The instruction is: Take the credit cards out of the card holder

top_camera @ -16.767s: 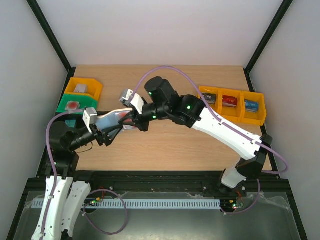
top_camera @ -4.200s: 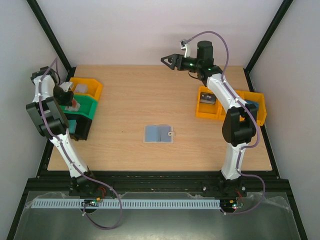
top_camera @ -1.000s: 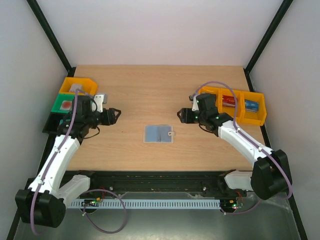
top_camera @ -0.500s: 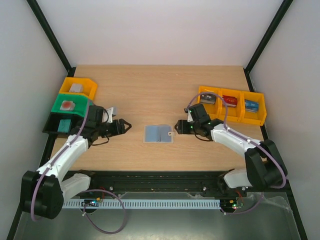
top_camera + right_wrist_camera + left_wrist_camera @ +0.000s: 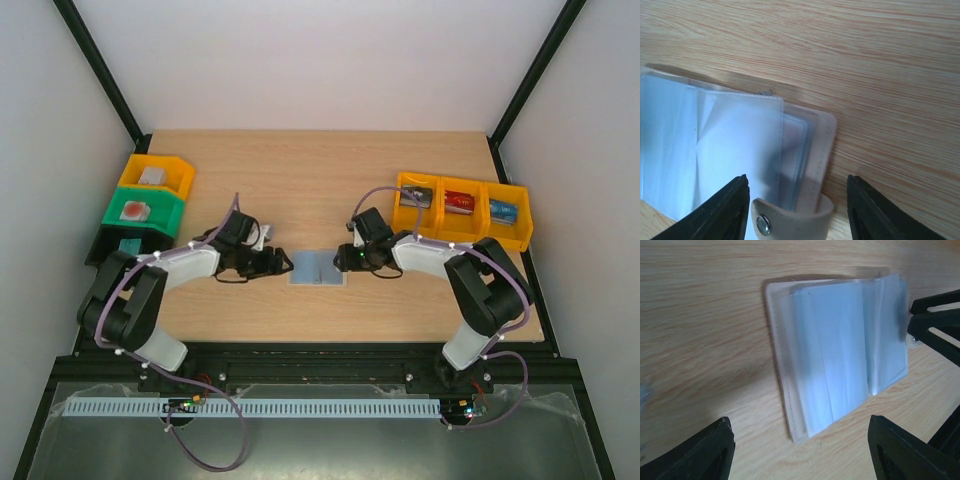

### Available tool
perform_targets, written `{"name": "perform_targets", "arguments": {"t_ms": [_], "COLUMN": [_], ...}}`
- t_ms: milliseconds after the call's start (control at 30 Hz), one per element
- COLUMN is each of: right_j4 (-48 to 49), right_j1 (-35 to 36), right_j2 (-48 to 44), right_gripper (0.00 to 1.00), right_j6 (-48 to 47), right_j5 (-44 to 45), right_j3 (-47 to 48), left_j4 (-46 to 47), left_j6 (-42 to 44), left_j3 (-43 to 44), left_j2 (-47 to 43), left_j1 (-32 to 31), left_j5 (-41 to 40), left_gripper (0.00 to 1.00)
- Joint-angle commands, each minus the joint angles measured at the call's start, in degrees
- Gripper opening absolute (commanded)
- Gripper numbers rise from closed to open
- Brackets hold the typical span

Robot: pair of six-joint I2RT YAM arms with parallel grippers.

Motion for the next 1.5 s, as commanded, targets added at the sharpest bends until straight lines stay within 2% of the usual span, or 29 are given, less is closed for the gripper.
{"name": "perform_targets", "arguments": {"t_ms": [0, 233, 367, 500, 700, 800, 933, 1067, 1233, 1267, 1367, 1467], "right_j4": [1.2, 7.1, 9.7, 9.9, 6.0, 2.7, 1.5, 1.6, 2.1, 2.9, 7.9, 16.2], "right_j1": [0.9, 2.0, 2.0, 2.0, 1.9, 1.2, -1.4, -5.0, -6.8, -6.8, -6.7, -6.8], "right_j2": [2.3, 1.6, 0.5, 0.8, -1.2, -4.8, -14.0, -22.6, -28.9, -29.5, -30.7, -31.7], "right_gripper": [0.51, 0.46, 0.42, 0.42, 0.43, 0.45, 0.5, 0.57, 0.64, 0.65, 0.67, 0.68], "right_j6": [1.8, 5.9, 8.2, 8.2, 5.6, 2.6, -0.7, -3.5, -8.8, -9.4, -9.1, -5.7], "right_j5": [-2.2, -9.5, -10.6, -11.1, -8.1, -6.5, -8.5, -14.5, -23.8, -25.6, -31.6, -34.4], "right_j3": [-0.6, -1.6, -1.7, -0.9, 1.1, 1.8, 1.8, 3.2, 9.3, 10.7, 13.4, 13.5], "left_j4": [7.1, 14.7, 18.2, 20.0, 19.0, 16.6, 9.7, -1.2, -20.4, -26.2, -35.9, -41.1], "left_j6": [-0.8, -5.0, -5.8, -6.1, -4.1, -0.6, 7.2, 15.8, 28.9, 32.4, 39.0, 42.0], "left_j3": [-0.2, -0.9, -0.9, 0.1, 1.8, 3.3, 8.7, 17.7, 35.7, 40.2, 53.1, 57.4], "left_j2": [4.6, 10.9, 11.7, 12.4, 13.0, 10.2, 4.7, -0.1, -5.1, -5.8, -7.4, -9.9], "left_j1": [-3.1, -5.7, -6.7, -7.0, -7.3, -7.2, -5.8, -1.1, 3.1, 3.3, 3.3, 3.0], "left_j5": [-1.2, -0.1, 1.4, 3.6, 4.3, 3.6, 4.1, 6.7, 9.4, 9.5, 8.9, 9.4], "left_gripper": [0.75, 0.76, 0.75, 0.57, 0.03, 0.02, 0.02, 0.02, 0.02, 0.02, 0.02, 0.02]}}
